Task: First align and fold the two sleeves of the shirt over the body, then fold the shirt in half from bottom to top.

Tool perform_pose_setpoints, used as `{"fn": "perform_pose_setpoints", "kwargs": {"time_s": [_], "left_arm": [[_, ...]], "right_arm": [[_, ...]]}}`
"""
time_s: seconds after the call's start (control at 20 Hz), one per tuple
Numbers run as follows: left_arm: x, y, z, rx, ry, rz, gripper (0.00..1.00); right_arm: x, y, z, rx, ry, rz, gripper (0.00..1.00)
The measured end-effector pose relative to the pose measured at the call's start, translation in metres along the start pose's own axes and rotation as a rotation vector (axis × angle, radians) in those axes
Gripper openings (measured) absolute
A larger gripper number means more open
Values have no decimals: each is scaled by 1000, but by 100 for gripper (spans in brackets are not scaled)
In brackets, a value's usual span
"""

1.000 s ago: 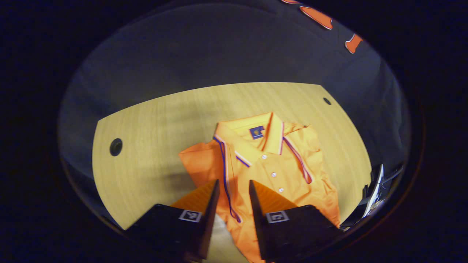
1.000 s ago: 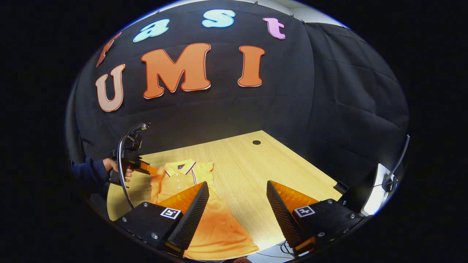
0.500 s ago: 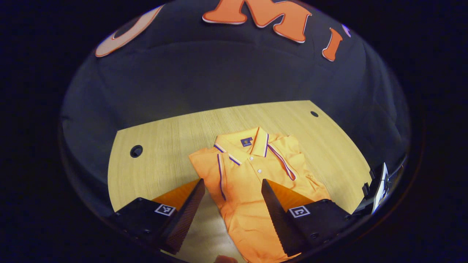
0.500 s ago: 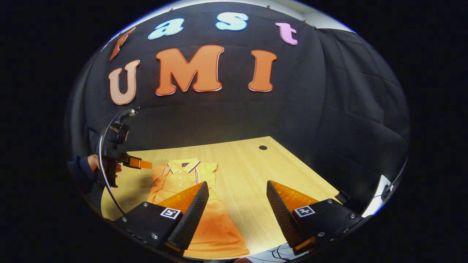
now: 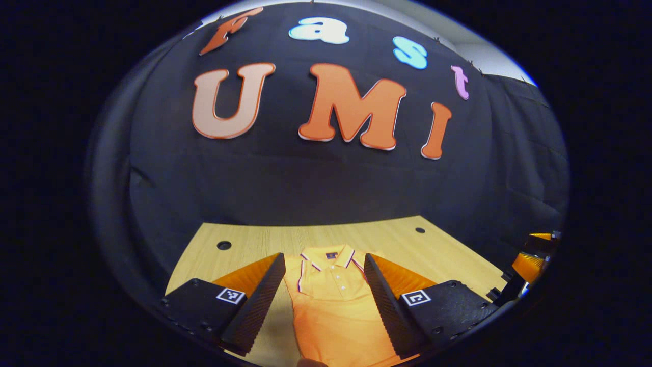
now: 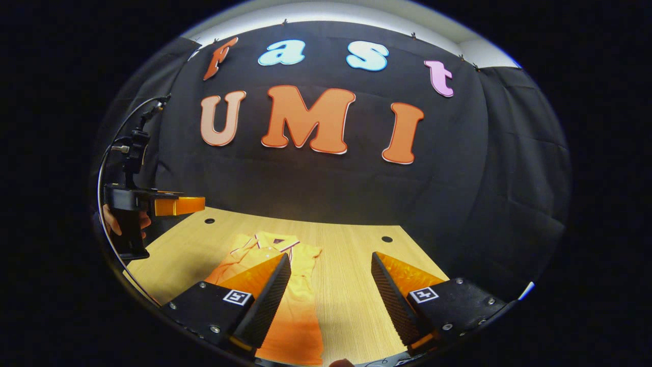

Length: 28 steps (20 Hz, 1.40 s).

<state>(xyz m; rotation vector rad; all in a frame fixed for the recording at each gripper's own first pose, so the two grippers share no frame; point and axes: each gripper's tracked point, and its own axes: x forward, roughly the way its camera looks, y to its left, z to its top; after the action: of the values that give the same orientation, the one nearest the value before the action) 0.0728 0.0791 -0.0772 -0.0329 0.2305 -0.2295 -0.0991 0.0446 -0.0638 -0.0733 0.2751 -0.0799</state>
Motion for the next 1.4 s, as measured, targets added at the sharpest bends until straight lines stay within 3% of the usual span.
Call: {"fn": "perform_pose_setpoints", "kwargs": {"time_s": [0.25,0.5,0.95,1.4], "left_arm": [[-39,-7,27,39,-189,58,95],[-78,-22,15,97,-193,117,98],[-110,-5,-118,73,175,133,98],[-114,14,-236,-24,551,162,98]], "right_arm": [[-15,-6,5,-10,-75,53,98],[-31,-9,-17,8,-69,109,99],[-36,-12,-130,17,243,151,99],[-59,20,-247,63,596,237,99]]}}
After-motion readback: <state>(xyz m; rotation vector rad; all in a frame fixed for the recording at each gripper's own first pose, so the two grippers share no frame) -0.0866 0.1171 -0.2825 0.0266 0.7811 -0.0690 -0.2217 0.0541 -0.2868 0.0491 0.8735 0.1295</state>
